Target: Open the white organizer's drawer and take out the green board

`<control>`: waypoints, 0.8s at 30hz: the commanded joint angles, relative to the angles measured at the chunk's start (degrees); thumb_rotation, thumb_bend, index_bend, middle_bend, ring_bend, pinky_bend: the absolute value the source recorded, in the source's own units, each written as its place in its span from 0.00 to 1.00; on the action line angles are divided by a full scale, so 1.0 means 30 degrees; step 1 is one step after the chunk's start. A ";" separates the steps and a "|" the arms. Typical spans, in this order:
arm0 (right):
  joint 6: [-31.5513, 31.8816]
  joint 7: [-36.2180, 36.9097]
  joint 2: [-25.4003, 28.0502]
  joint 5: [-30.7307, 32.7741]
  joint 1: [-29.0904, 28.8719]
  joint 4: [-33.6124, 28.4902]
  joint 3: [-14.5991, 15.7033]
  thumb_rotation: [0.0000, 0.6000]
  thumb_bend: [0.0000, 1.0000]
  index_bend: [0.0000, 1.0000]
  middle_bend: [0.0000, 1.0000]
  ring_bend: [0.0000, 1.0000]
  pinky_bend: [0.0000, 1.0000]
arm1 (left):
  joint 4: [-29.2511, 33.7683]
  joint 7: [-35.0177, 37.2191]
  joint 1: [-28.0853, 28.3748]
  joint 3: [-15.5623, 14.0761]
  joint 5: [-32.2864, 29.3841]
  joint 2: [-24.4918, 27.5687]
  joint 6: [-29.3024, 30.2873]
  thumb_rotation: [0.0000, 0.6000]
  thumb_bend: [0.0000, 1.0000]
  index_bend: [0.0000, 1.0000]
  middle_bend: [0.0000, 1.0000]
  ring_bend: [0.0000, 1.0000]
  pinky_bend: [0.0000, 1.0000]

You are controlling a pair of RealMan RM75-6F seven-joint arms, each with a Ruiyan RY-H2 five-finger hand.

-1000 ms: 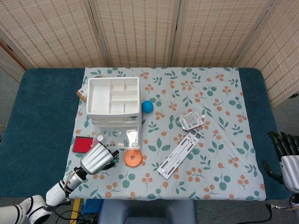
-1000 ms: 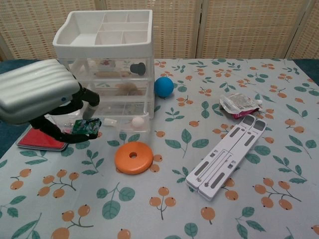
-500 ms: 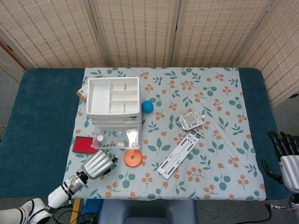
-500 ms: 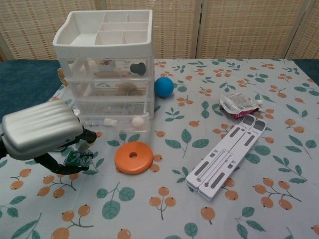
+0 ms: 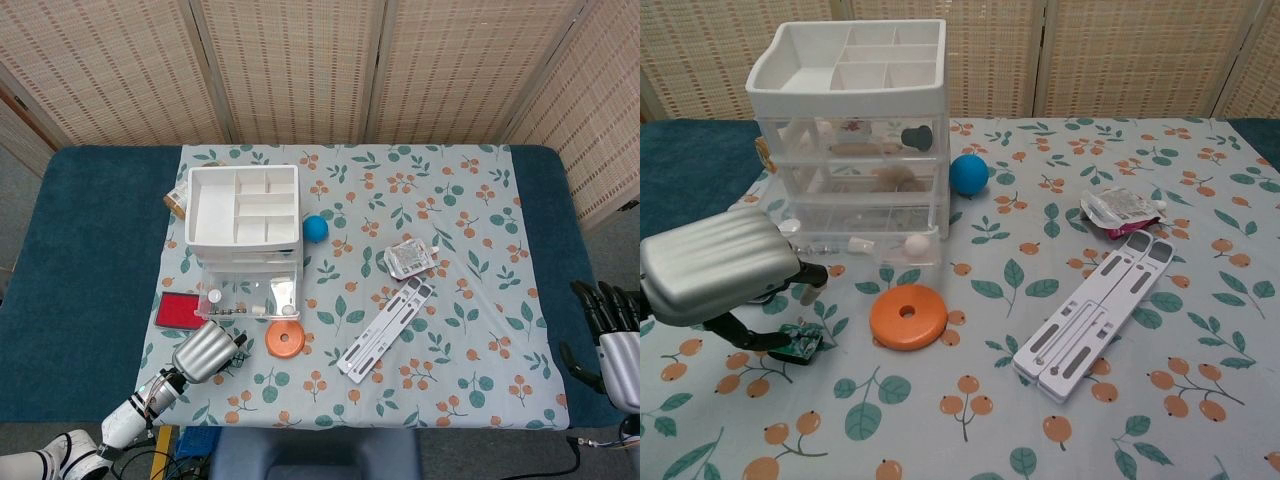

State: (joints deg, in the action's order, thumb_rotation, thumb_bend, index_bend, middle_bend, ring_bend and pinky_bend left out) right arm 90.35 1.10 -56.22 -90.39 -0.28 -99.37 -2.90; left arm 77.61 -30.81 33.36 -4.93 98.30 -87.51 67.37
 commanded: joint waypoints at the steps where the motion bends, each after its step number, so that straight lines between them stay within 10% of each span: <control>1: 0.0053 0.0004 0.0006 -0.0022 0.0013 -0.0003 -0.0010 1.00 0.41 0.00 0.09 0.00 0.02 | 0.0306 0.0506 -0.0092 -0.0015 0.0305 0.0172 0.0431 1.00 0.20 0.45 0.94 1.00 1.00; 10: 0.0102 -0.0061 0.0079 -0.0032 0.0092 -0.0117 0.0058 1.00 0.42 0.00 0.09 0.00 0.02 | 0.3433 0.2965 -0.1151 0.0487 0.0943 0.2244 0.3750 1.00 0.20 0.45 0.94 1.00 1.00; 24: -0.1346 0.0566 -0.0035 0.0188 -0.0338 0.0382 0.0455 1.00 0.42 0.00 0.09 0.00 0.02 | 0.7014 0.3970 -0.3804 0.2959 -0.6596 0.5715 0.4496 1.00 0.20 0.49 0.77 0.78 1.00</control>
State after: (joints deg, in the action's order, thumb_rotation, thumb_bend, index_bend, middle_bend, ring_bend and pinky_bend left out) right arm 86.61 2.48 -56.20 -89.86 -1.08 -98.49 -1.66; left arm 97.57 -20.28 24.31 1.99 82.94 -72.00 80.08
